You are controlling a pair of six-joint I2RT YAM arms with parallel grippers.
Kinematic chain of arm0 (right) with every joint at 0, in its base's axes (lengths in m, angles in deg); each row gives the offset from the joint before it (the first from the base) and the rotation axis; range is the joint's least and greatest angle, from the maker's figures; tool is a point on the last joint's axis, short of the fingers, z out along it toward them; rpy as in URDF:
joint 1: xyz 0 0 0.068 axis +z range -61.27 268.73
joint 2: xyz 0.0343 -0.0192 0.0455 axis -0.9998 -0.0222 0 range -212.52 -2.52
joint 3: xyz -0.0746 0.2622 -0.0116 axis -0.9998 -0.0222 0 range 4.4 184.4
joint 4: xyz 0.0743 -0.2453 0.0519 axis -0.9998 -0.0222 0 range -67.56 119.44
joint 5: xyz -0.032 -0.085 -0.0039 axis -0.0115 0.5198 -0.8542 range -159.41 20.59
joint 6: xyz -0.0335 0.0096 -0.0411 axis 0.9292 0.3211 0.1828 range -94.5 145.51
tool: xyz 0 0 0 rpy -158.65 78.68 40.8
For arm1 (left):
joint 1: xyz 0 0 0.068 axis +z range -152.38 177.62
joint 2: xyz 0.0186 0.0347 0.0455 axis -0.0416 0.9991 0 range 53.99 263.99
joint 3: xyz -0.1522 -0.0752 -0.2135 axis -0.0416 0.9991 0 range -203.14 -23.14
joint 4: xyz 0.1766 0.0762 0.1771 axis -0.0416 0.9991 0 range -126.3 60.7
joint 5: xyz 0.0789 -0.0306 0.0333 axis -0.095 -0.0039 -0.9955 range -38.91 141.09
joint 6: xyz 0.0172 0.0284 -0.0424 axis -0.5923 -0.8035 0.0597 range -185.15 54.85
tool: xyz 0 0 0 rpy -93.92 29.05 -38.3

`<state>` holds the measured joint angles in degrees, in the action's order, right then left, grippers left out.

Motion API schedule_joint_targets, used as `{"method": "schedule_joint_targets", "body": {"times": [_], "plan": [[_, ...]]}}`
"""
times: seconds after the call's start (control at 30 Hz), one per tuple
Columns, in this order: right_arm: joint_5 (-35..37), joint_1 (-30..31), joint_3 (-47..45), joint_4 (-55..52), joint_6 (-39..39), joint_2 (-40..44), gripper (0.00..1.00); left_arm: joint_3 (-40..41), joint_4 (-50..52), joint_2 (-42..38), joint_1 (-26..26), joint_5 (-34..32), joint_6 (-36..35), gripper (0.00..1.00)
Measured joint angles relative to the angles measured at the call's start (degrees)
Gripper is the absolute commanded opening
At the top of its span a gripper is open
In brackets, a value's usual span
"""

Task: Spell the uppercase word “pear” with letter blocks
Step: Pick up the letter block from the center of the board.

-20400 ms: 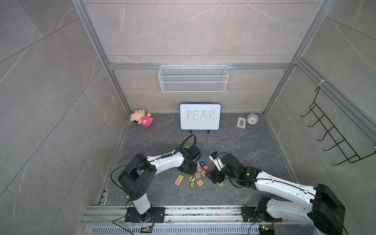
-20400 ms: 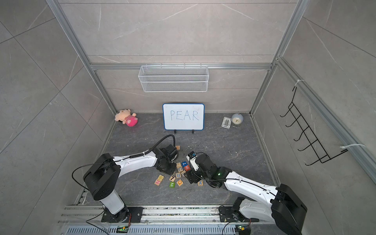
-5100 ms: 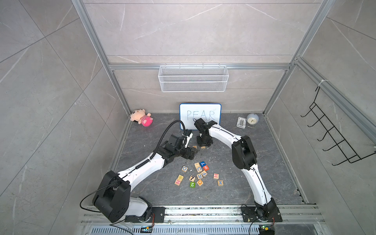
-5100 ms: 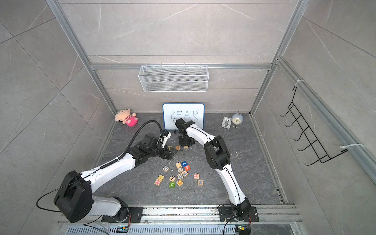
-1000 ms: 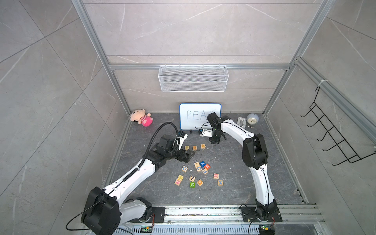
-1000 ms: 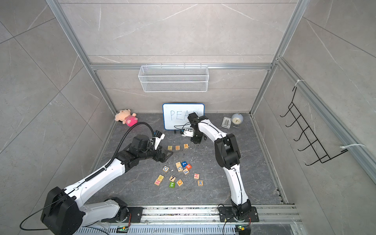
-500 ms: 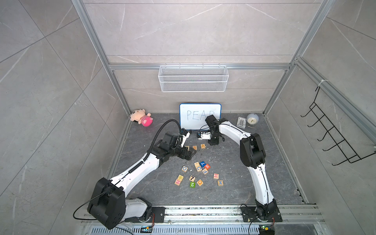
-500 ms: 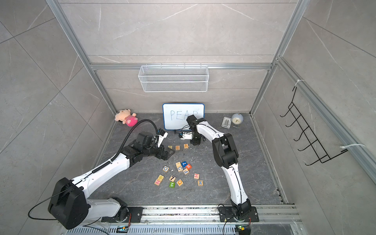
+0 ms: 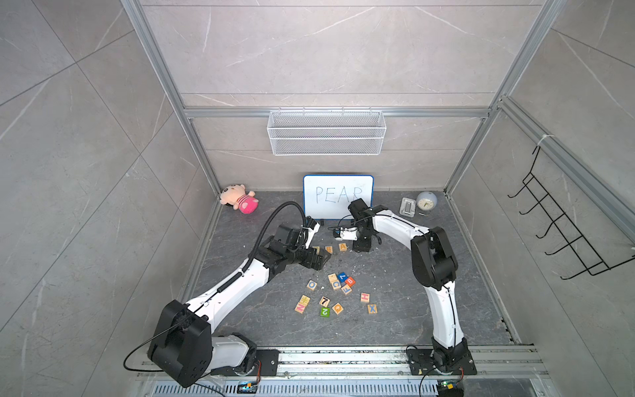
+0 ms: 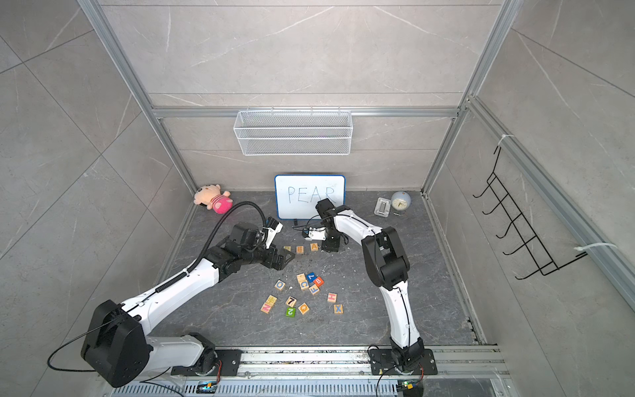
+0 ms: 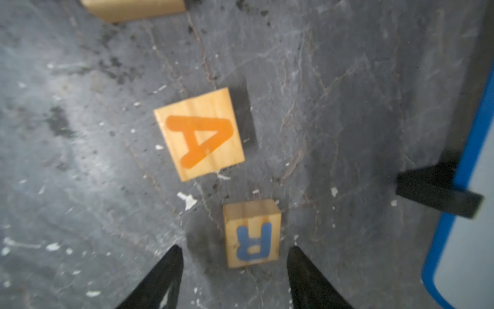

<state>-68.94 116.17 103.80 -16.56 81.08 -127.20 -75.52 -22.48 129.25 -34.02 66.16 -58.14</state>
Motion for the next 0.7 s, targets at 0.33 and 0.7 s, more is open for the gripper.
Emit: {"method": "schedule_joint_targets", "body": {"times": [0.33,0.7], "plan": [[2.8,0.0,-7.6,13.8,-41.5,23.2,0.88,0.0,0.2,-0.4,0.0,-0.7,0.0,0.97],[11.0,3.8,-9.9,3.8,-83.3,15.8,0.82,0.0,-0.2,-1.2,0.0,-0.7,-1.7,0.97]]}}
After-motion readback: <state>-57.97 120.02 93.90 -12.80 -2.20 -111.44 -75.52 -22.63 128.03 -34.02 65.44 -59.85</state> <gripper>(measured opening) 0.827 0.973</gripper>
